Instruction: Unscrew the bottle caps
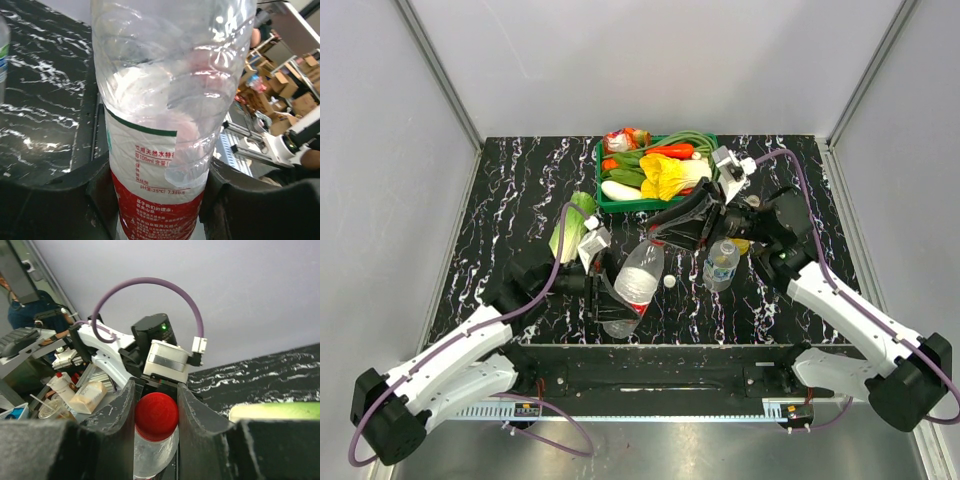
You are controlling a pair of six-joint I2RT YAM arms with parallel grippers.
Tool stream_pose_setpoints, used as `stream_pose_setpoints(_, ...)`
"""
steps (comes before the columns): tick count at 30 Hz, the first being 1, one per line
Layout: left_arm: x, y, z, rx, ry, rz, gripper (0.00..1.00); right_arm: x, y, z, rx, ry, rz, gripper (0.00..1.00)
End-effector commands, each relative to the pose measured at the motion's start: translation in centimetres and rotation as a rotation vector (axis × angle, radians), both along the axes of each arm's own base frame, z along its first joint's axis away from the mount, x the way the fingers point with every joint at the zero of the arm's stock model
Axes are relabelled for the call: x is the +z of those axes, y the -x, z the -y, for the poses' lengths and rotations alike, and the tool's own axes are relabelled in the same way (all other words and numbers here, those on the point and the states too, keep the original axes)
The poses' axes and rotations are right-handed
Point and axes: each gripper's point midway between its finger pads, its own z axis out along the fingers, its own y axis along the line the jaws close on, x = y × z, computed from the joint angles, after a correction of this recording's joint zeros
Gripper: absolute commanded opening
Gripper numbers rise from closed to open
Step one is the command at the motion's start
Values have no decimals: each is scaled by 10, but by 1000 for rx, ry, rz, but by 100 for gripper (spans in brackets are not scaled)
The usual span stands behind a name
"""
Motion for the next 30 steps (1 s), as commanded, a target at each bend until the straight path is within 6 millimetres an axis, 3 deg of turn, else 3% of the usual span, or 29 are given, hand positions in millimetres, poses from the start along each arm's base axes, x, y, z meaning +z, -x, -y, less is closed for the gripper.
stream_pose_setpoints(1, 68, 22, -7, -126, 217, 194, 19, -9, 27, 3, 141, 14, 79, 0)
stream_pose_setpoints(5, 63, 15, -3, -98, 194, 184, 20, -8, 20, 2, 98, 17, 45, 0)
stream_pose_setpoints(6, 61, 12, -3, -84, 182, 185, 20, -7, 17, 3, 76, 17, 34, 4)
stream_pose_setpoints(9, 53, 5, 0, -53, 140, 176, 20, -2, 16, 5, 46, 4, 31, 49)
stream_pose_setpoints(10, 49, 1, 1, -34, 123, 164, 20, 2, 17, 7, 43, -6, 32, 70)
stream_pose_setpoints(12, 41, -5, 2, -7, 87, 157, 20, 16, 20, 11, 29, -47, 39, 96)
stream_pose_setpoints(15, 33, -10, 3, 11, 55, 144, 20, 29, 15, 15, -28, -67, 22, 99)
stream_pose_setpoints(20, 21, -19, 2, 65, -9, 148, 21, 30, -8, 22, -195, -57, -30, 100)
stream_pose_setpoints(25, 2, -40, -4, 196, -130, 154, 22, 27, -31, 35, -361, -70, -92, 100)
stream_pose_setpoints(30, -15, -70, -18, 388, -265, 169, 22, 9, -57, 40, -490, -19, -183, 100)
